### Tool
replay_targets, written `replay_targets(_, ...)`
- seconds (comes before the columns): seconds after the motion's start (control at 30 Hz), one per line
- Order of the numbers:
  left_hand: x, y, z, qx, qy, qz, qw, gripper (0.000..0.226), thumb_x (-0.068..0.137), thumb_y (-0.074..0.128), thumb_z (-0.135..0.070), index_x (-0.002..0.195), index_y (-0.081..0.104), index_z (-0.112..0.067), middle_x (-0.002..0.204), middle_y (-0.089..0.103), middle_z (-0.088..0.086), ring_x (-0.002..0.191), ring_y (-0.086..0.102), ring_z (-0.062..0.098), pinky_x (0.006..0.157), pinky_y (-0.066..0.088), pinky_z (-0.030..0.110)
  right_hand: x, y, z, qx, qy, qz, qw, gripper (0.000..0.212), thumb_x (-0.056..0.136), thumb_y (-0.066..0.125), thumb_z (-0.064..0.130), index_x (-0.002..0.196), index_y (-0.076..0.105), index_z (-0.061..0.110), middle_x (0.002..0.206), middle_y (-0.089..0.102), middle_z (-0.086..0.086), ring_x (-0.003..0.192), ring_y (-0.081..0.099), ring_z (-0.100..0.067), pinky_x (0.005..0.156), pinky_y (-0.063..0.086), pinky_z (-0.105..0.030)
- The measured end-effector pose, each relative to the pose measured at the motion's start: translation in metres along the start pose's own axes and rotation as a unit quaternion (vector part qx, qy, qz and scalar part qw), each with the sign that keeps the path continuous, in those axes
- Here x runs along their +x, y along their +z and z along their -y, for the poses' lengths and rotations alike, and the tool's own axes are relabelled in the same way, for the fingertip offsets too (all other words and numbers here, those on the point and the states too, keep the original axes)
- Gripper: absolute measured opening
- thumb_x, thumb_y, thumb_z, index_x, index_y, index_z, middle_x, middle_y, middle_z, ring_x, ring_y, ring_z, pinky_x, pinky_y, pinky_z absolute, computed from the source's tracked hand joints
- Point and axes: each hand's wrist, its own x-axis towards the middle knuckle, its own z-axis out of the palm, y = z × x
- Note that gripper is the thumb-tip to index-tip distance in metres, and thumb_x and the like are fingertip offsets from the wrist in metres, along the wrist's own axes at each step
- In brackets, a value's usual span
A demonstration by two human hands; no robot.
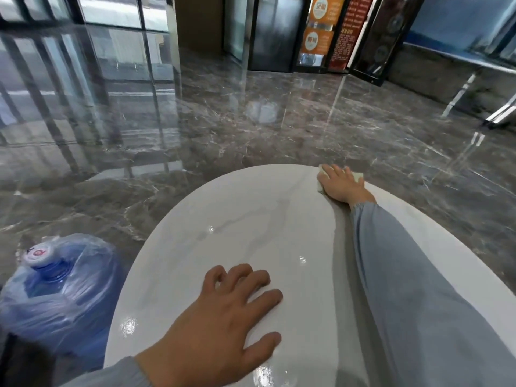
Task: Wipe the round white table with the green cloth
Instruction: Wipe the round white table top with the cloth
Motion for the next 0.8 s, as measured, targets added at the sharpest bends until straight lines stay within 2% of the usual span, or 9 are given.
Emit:
replay_targets(0.1, 0.003, -0.001, 0.002, 0.008, 0.001, 0.006, 1.000, 0.046, 0.096, 0.050, -0.068, 0.131, 0.055, -0.039, 0.134, 0.052, -0.011, 0.128, 0.050, 0.020, 0.104, 0.028, 0.044, -0.002, 0.020, 0.096, -0.033, -0.129, 0.020, 0.991, 0.057, 0.106, 0.018, 0.057, 0.162, 0.017, 0.046, 0.174, 0.004, 0.012, 0.160, -0.007, -0.024, 0.124, -0.006, -0.061)
replay_targets(0.17, 0.001, -0.006, 0.002, 0.008, -0.009, 0.021, 1.000, 0.045, 0.098, 0.047, -0.069, 0.133, 0.053, -0.040, 0.135, 0.050, -0.011, 0.129, 0.046, 0.019, 0.106, 0.027, 0.043, -0.027, 0.040, 0.162, -0.065, -0.231, 0.039, 0.970, 0.056, 0.108, 0.017, 0.058, 0.162, 0.018, 0.045, 0.174, 0.006, 0.011, 0.160, -0.007, -0.022, 0.124, -0.005, -0.059)
replay_targets(0.27, 0.002, -0.009, 0.000, -0.009, -0.011, 0.046, 0.999, 0.045, 0.101, 0.042, -0.068, 0.134, 0.049, -0.039, 0.136, 0.047, -0.010, 0.129, 0.043, 0.020, 0.106, 0.034, 0.047, -0.081, 0.074, 0.224, -0.107, -0.379, 0.063, 0.917, 0.057, 0.107, 0.018, 0.062, 0.161, 0.021, 0.045, 0.174, 0.008, 0.011, 0.160, -0.006, -0.019, 0.123, -0.004, -0.057)
replay_targets(0.37, 0.003, -0.014, -0.003, -0.012, -0.014, 0.072, 0.997, 0.047, 0.102, 0.039, -0.065, 0.134, 0.053, -0.034, 0.138, 0.048, -0.009, 0.131, 0.040, 0.020, 0.108, 0.035, 0.049, -0.138, 0.098, 0.244, -0.132, -0.485, 0.072, 0.862, 0.058, 0.106, 0.016, 0.064, 0.162, 0.018, 0.047, 0.173, 0.006, 0.014, 0.159, -0.009, -0.015, 0.122, -0.007, -0.052)
replay_targets(0.47, 0.001, -0.020, -0.009, -0.011, -0.015, 0.085, 0.996, 0.047, 0.103, 0.037, -0.061, 0.129, 0.059, -0.029, 0.137, 0.050, -0.006, 0.130, 0.037, 0.019, 0.114, 0.029, 0.049, -0.170, 0.102, 0.238, -0.143, -0.513, 0.073, 0.843, 0.057, 0.108, 0.016, 0.062, 0.163, 0.010, 0.047, 0.173, 0.000, 0.016, 0.159, -0.014, -0.014, 0.123, -0.008, -0.049)
replay_targets(0.63, -0.032, -0.039, -0.019, -0.080, -0.018, 0.032, 0.996, 0.040, 0.107, 0.039, -0.057, 0.119, 0.068, -0.032, 0.128, 0.058, -0.012, 0.123, 0.047, 0.008, 0.114, 0.034, 0.034, -0.196, 0.090, 0.223, -0.140, -0.491, 0.075, 0.856, 0.057, 0.110, 0.015, 0.059, 0.163, -0.001, 0.047, 0.173, -0.007, 0.017, 0.158, -0.017, -0.013, 0.126, -0.008, -0.051)
replay_targets(0.7, -0.056, -0.050, -0.019, -0.117, -0.021, 0.001, 0.993, 0.038, 0.106, 0.044, -0.056, 0.116, 0.071, -0.032, 0.124, 0.063, -0.014, 0.115, 0.052, 0.004, 0.106, 0.041, 0.027, -0.212, 0.091, 0.223, -0.134, -0.486, 0.083, 0.860, 0.057, 0.110, 0.015, 0.057, 0.163, -0.002, 0.047, 0.173, -0.008, 0.018, 0.158, -0.018, -0.012, 0.125, -0.009, -0.051)
replay_targets(0.8, -0.088, -0.063, -0.017, -0.153, -0.019, -0.072, 0.985, 0.024, 0.101, 0.061, -0.043, 0.097, 0.076, -0.024, 0.104, 0.068, -0.009, 0.097, 0.062, 0.010, 0.088, 0.052, 0.030, -0.247, 0.097, 0.220, -0.134, -0.496, 0.078, 0.854, 0.056, 0.111, 0.016, 0.056, 0.163, -0.001, 0.049, 0.173, -0.008, 0.019, 0.158, -0.018, -0.010, 0.126, -0.010, -0.049)
